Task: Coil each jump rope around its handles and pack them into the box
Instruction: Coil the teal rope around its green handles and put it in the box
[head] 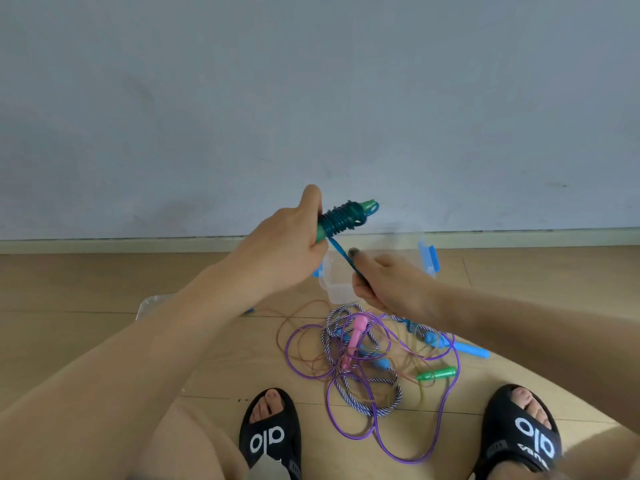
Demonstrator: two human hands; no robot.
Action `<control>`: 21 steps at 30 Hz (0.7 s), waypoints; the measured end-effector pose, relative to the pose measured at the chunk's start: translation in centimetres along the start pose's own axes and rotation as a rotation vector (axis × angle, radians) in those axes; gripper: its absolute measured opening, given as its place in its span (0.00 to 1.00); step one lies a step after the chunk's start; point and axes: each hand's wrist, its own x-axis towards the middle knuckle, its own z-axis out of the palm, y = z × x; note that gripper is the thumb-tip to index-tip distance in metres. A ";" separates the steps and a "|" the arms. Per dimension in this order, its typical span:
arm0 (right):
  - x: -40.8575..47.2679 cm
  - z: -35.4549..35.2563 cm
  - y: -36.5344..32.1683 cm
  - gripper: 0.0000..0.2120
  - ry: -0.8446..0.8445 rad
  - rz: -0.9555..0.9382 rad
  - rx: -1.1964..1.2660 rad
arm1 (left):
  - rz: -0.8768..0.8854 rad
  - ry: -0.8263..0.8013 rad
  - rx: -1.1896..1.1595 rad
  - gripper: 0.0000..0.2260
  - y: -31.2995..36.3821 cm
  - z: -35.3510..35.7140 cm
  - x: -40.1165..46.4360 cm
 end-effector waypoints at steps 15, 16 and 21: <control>-2.9 -4.9 -2.5 0.21 0.347 -0.402 -0.784 | 0.237 -0.151 0.676 0.20 -0.8 4.0 0.9; -2.6 -5.7 -2.4 0.22 0.361 -0.413 -0.749 | 0.279 -0.154 0.676 0.21 -0.3 4.2 0.7; -1.0 -8.7 -1.8 0.25 0.369 -0.396 -0.500 | 0.379 -0.105 0.551 0.14 2.2 3.3 -1.1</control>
